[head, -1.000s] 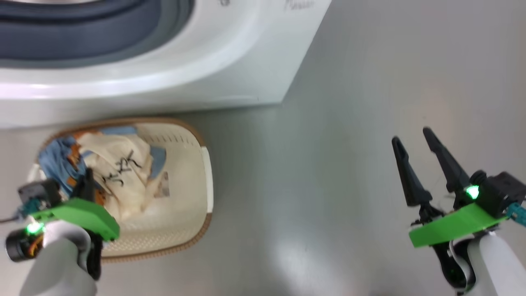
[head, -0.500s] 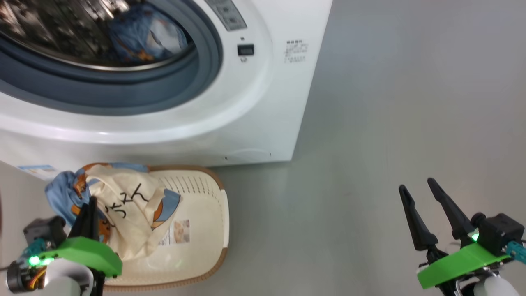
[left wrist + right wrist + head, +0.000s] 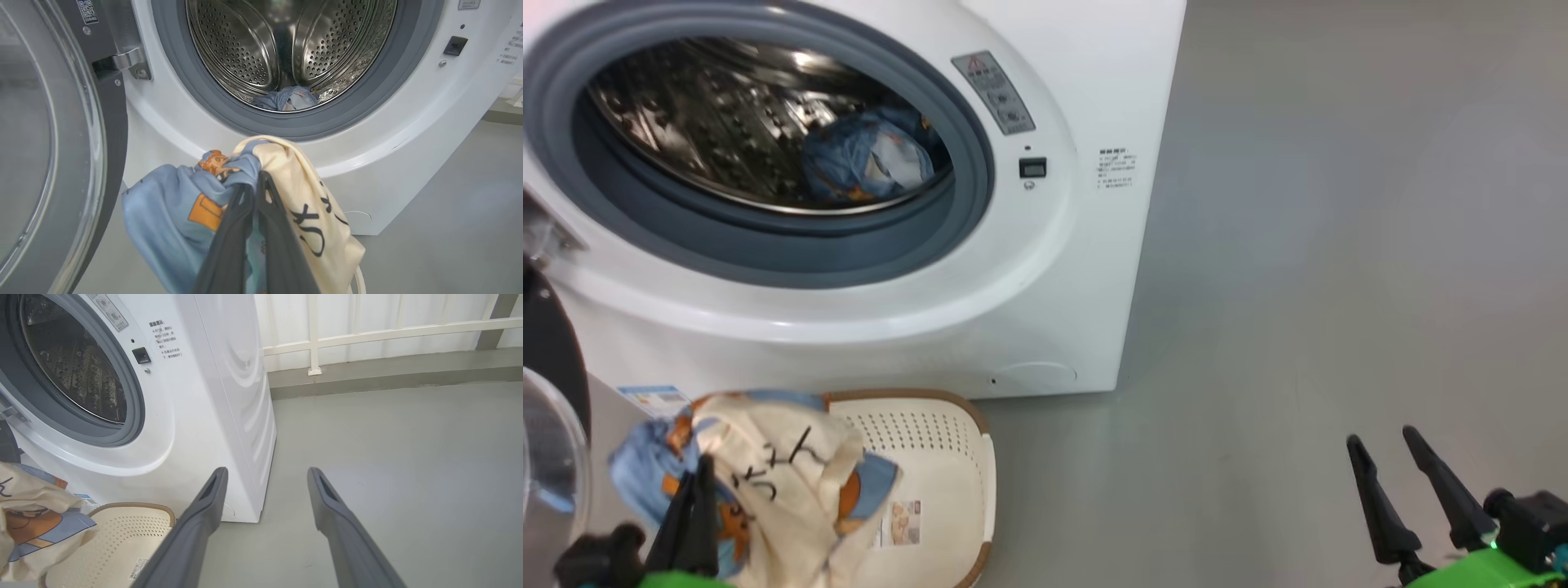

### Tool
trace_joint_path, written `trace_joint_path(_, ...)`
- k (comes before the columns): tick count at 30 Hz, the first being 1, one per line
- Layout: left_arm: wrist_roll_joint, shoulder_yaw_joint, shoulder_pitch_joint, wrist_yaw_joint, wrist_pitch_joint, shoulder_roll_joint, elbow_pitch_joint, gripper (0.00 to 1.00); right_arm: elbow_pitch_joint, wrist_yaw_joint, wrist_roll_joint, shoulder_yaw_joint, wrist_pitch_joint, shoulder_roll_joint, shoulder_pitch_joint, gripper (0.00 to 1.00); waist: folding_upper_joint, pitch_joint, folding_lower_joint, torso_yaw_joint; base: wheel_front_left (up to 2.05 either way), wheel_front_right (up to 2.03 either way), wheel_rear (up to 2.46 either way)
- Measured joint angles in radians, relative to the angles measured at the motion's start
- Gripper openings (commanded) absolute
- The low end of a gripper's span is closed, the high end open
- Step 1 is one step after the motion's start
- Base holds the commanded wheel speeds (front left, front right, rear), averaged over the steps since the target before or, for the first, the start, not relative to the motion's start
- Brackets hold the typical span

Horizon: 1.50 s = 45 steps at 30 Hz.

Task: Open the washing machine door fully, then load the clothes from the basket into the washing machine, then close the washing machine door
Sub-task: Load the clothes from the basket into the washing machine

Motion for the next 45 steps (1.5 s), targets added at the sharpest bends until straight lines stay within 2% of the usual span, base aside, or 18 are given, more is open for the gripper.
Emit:
trace_joint_path(11,0.000,0.051,0.207,0.000,0.000,-0.032,-0.226,0.00,-0.008,0.000,0.000,-0.029,0.000,0.004,0.034,1.00,0.0000,-0.040,0.0000,0.000,0.00,0.00,0.00)
trace_joint_path(16,0.000,0.050,0.210,0.000,0.000,-0.051,-0.254,0.00,-0.011,0.000,0.000,-0.036,0.000,0.006,0.036,1.00,0.0000,-0.033,0.0000,-0.001,0.00,0.00,0.00)
trace_joint_path(24,-0.006,0.026,0.192,0.000,0.000,-0.050,-0.260,0.00,-0.016,0.000,0.000,-0.036,0.000,0.009,0.035,1.00,0.0000,-0.006,0.0000,-0.005,0.00,0.00,0.00)
trace_joint_path(33,-0.030,-0.013,-0.018,0.000,0.000,-0.040,-0.230,0.00,-0.019,0.000,-0.002,-0.026,0.000,0.016,0.023,1.00,0.0000,0.043,0.0000,0.000,0.00,0.00,0.00)
trace_joint_path(38,-0.038,-0.046,-0.191,0.000,-0.001,-0.013,-0.176,0.00,-0.024,0.000,-0.005,-0.007,0.000,0.023,-0.024,1.00,0.0000,0.084,0.0000,-0.003,0.00,0.00,0.00)
trace_joint_path(45,-0.039,-0.026,-0.443,0.000,-0.004,0.006,-0.097,0.00,-0.029,0.000,-0.009,-0.005,0.000,0.033,-0.059,1.00,0.0000,0.138,0.0000,-0.025,0.00,0.00,0.00)
